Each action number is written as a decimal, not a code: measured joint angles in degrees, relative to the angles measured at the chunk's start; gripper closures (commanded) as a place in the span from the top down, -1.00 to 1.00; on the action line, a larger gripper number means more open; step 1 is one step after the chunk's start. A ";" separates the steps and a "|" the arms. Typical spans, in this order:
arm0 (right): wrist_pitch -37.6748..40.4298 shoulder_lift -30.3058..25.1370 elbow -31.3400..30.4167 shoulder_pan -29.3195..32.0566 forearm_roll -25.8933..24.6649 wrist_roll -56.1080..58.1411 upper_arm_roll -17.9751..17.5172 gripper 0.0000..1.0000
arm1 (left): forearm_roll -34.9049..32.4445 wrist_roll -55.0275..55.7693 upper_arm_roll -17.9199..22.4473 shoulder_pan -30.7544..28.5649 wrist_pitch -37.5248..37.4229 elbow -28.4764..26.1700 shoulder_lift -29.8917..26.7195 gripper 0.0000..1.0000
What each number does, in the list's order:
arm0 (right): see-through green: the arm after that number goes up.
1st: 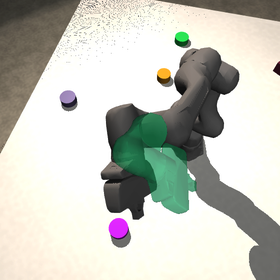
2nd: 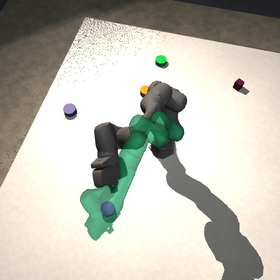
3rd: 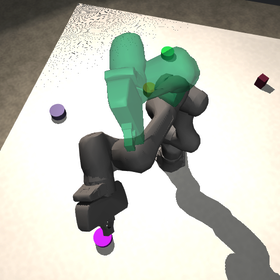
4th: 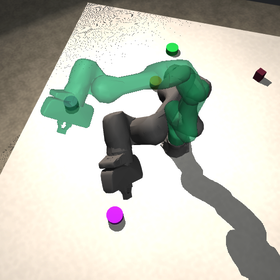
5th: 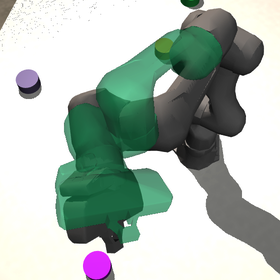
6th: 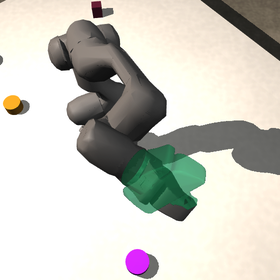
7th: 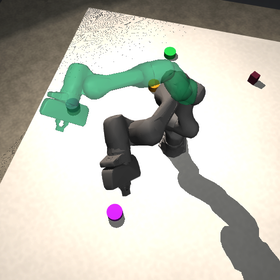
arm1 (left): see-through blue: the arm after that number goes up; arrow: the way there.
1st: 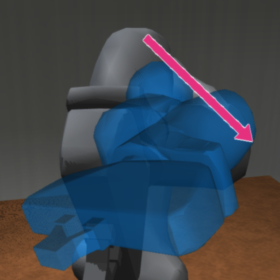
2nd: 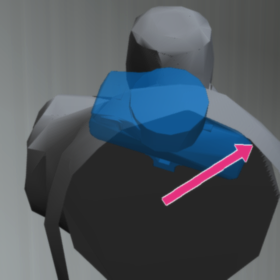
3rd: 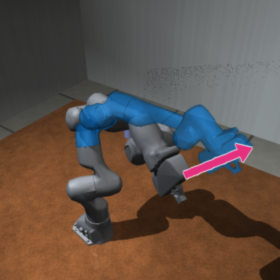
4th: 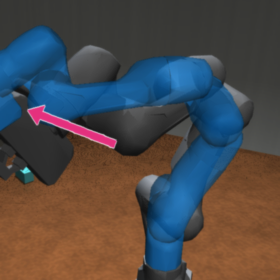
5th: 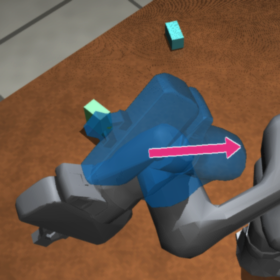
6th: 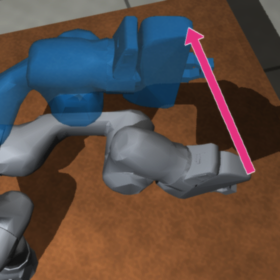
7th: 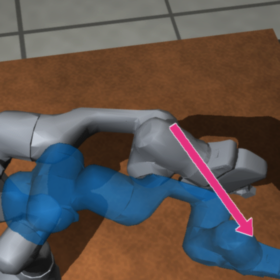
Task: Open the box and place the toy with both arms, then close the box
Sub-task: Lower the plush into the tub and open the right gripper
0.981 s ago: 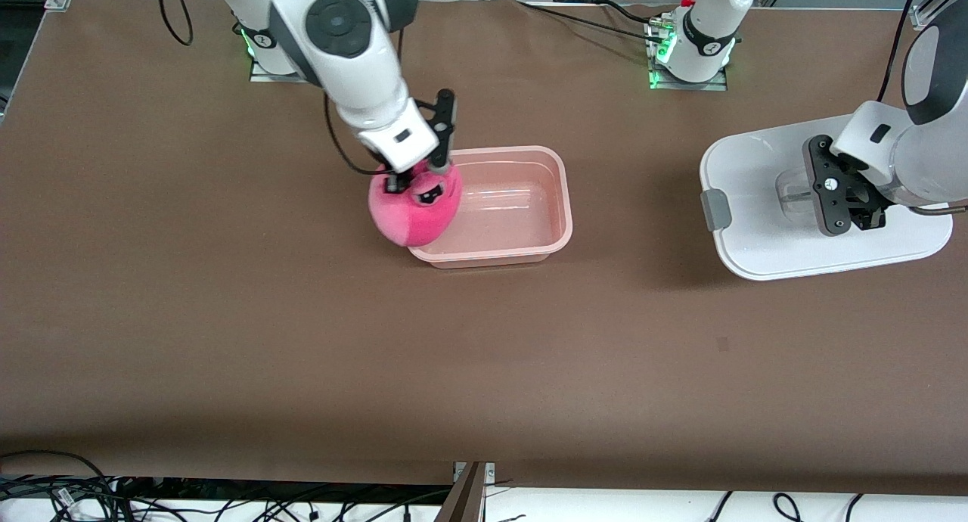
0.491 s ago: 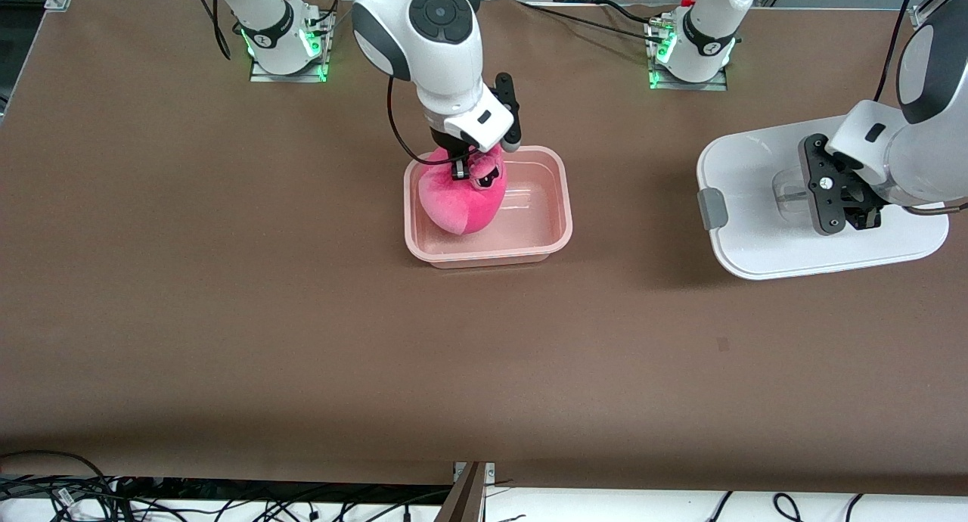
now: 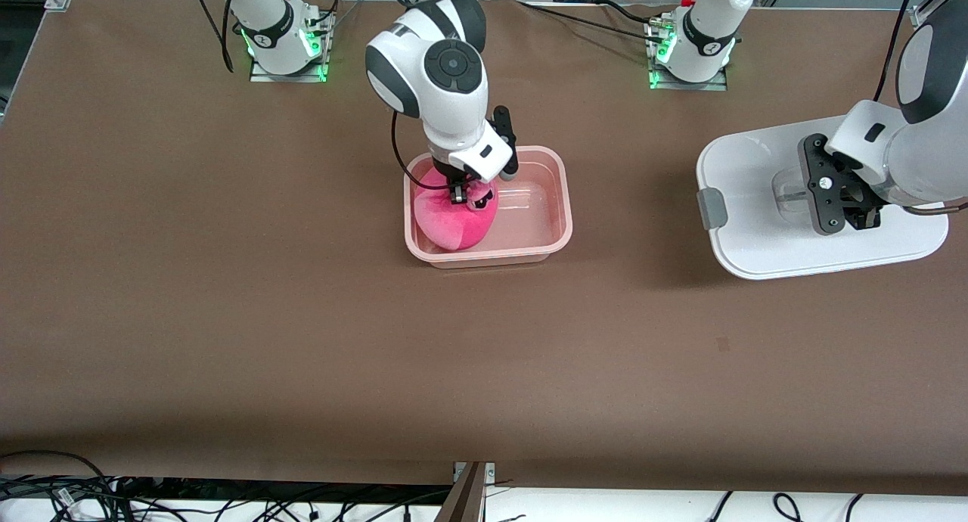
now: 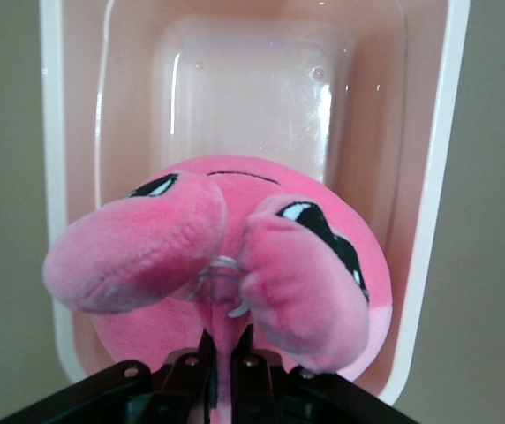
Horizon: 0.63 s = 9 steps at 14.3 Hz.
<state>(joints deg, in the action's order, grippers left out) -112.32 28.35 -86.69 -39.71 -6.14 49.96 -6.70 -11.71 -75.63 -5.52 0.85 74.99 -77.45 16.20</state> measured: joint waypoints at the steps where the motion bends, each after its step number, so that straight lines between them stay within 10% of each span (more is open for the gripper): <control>1: -0.74 0.69 0.06 0.01 -0.03 0.00 0.12 -1.00 | 0.00 0.00 0.00 0.00 0.00 0.00 0.00 -1.00; 2: -1.56 1.56 0.08 0.02 -0.17 0.00 0.20 -1.00 | 0.00 0.00 0.00 0.00 0.00 0.00 0.00 -1.00; 3: -2.58 2.57 0.11 0.02 -0.45 0.00 0.23 0.98 | 0.00 0.00 0.00 0.00 0.00 0.00 0.00 -1.00; 9: -11.14 7.96 0.29 -0.03 -0.61 -4.66 0.27 1.00 | 0.00 -0.01 -0.01 0.00 -0.39 0.00 0.01 -1.00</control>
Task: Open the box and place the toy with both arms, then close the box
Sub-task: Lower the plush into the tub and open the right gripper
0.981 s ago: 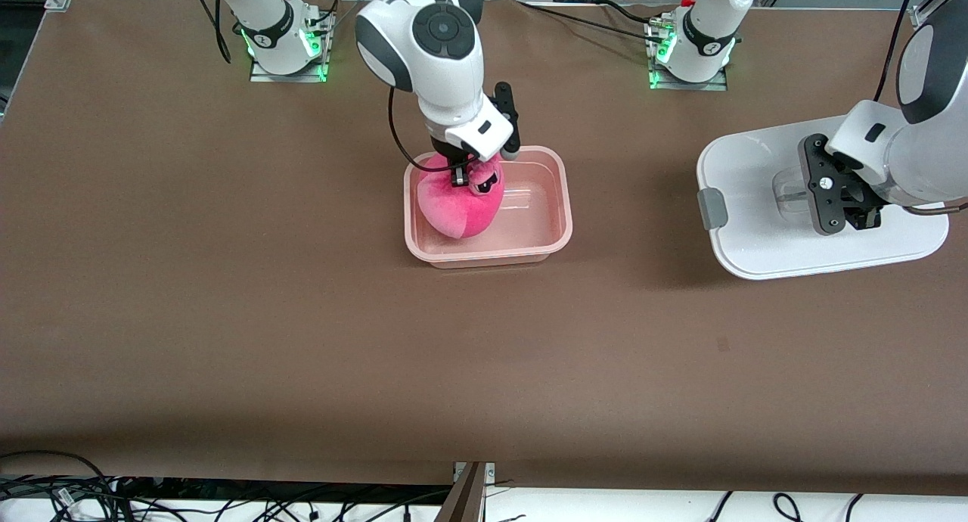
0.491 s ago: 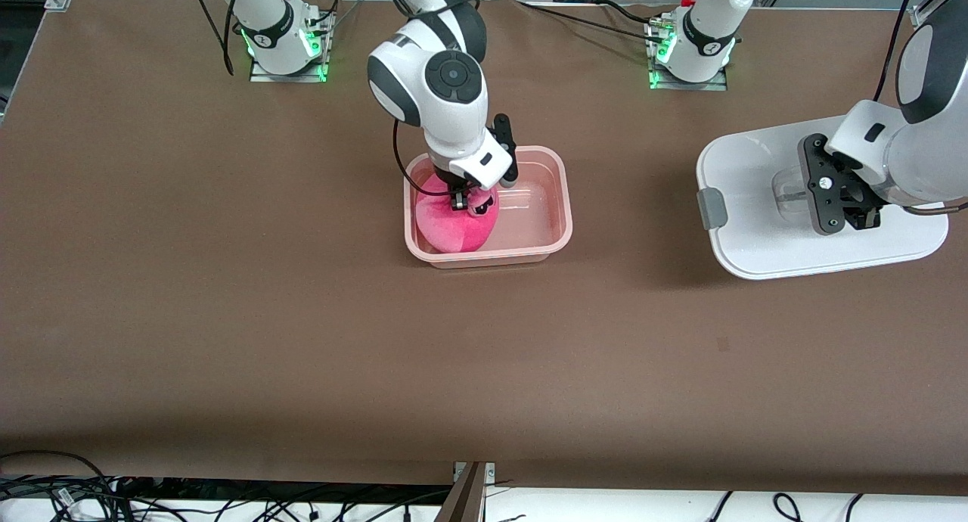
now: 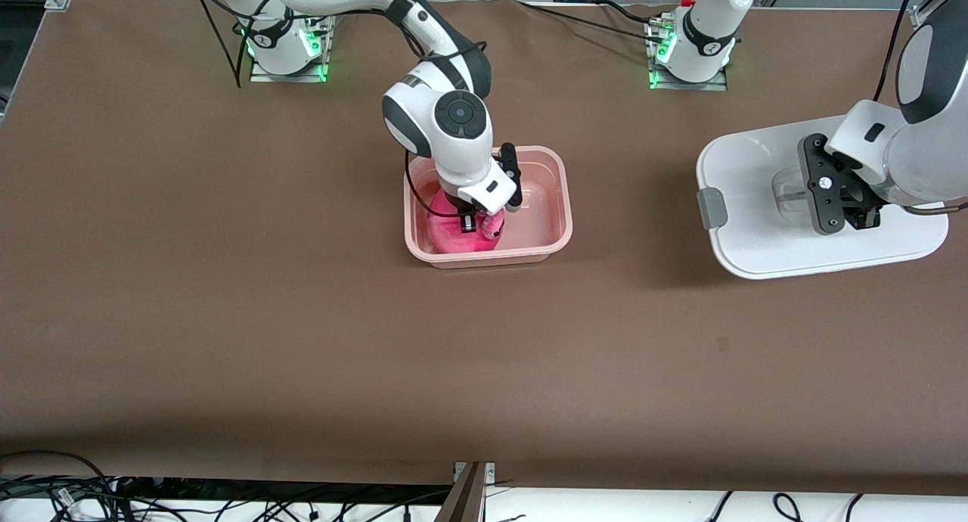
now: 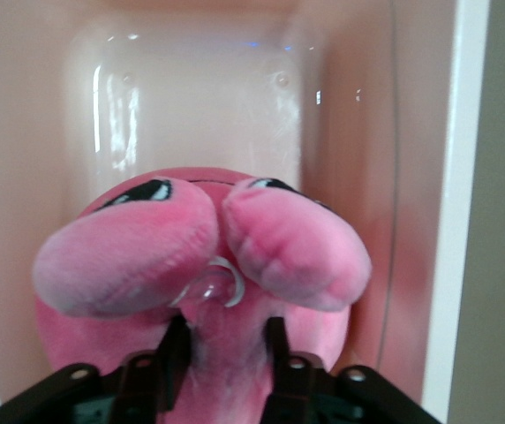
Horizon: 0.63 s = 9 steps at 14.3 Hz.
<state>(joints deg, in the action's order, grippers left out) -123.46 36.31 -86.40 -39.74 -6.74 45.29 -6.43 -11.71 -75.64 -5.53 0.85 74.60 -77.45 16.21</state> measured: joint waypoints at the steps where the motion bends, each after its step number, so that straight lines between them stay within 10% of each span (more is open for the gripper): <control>1: -1.71 0.41 0.09 -0.08 0.00 -2.22 -0.08 1.00 | 0.00 0.00 -0.01 0.00 -0.17 0.00 0.00 -1.00; 9: -14.07 2.51 0.39 -2.07 0.24 -18.80 -0.54 1.00 | 0.07 0.00 -0.44 1.75 -0.57 0.00 0.00 -1.00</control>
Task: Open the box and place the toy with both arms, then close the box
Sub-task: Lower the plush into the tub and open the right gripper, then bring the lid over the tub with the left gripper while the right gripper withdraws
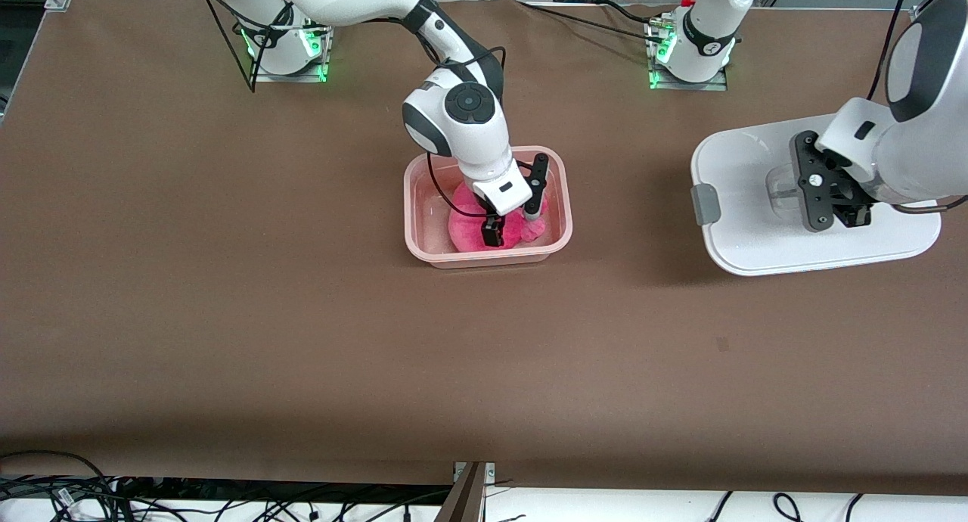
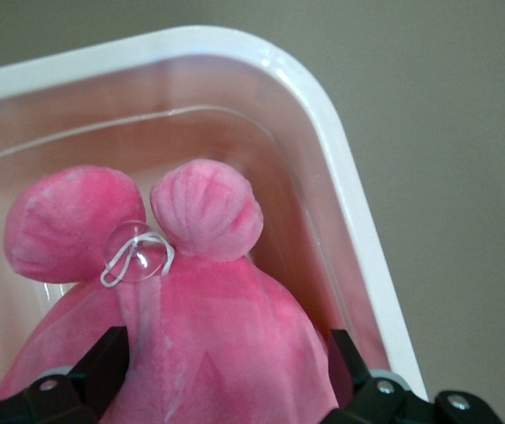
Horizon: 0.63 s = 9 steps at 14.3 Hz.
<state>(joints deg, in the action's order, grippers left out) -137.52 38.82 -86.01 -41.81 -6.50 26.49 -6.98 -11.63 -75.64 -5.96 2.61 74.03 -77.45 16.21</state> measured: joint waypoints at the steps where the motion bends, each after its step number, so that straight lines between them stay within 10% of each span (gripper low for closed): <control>1: -0.03 -0.03 0.27 0.17 0.57 -0.33 0.09 1.00 | 0.43 0.00 -0.07 0.55 -0.25 0.00 0.00 -1.00; 9: 7.40 -10.08 2.58 10.55 2.68 -0.61 1.30 1.00 | 7.71 -0.26 -1.90 0.96 -1.75 0.30 -0.07 -1.00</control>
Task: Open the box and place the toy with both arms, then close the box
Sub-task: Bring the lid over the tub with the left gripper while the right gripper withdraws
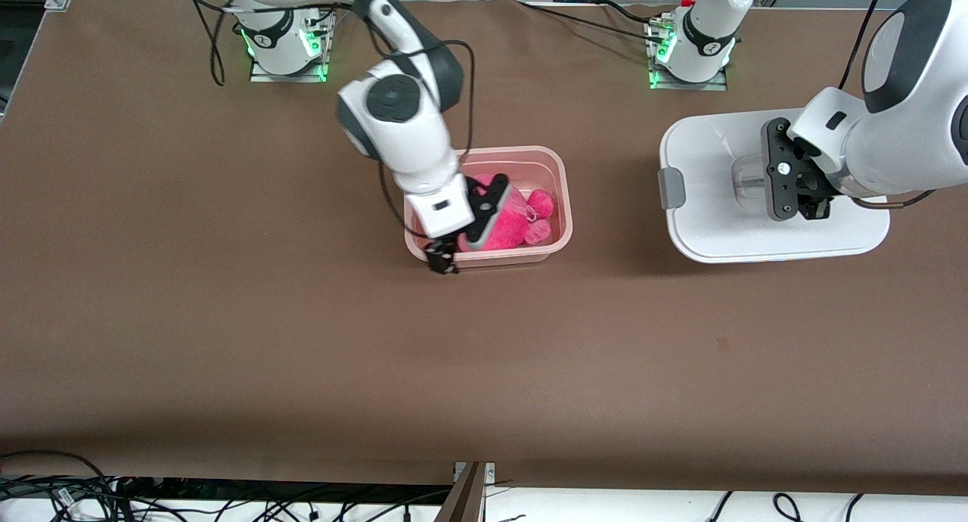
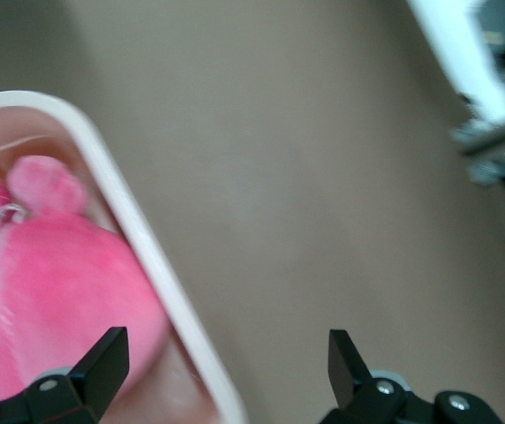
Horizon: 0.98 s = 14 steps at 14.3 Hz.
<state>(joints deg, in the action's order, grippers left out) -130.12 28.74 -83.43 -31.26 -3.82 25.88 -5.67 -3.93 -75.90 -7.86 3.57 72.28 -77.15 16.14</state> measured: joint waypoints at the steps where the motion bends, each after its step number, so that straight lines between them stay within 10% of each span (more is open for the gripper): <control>1: 3.62 -2.08 0.08 1.99 0.04 0.03 0.02 1.00 | 1.60 0.12 -1.81 0.11 -0.25 0.04 0.04 -1.00; 14: 38.35 -29.10 -6.40 5.71 4.93 -8.17 20.25 1.00 | 4.88 28.80 -5.56 26.92 25.76 1.21 13.39 -1.00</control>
<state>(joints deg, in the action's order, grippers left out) -91.77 -0.36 -89.83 -25.55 1.11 17.71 14.57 0.96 -47.10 -13.42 30.49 98.04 -75.94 29.53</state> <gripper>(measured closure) 0.000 0.930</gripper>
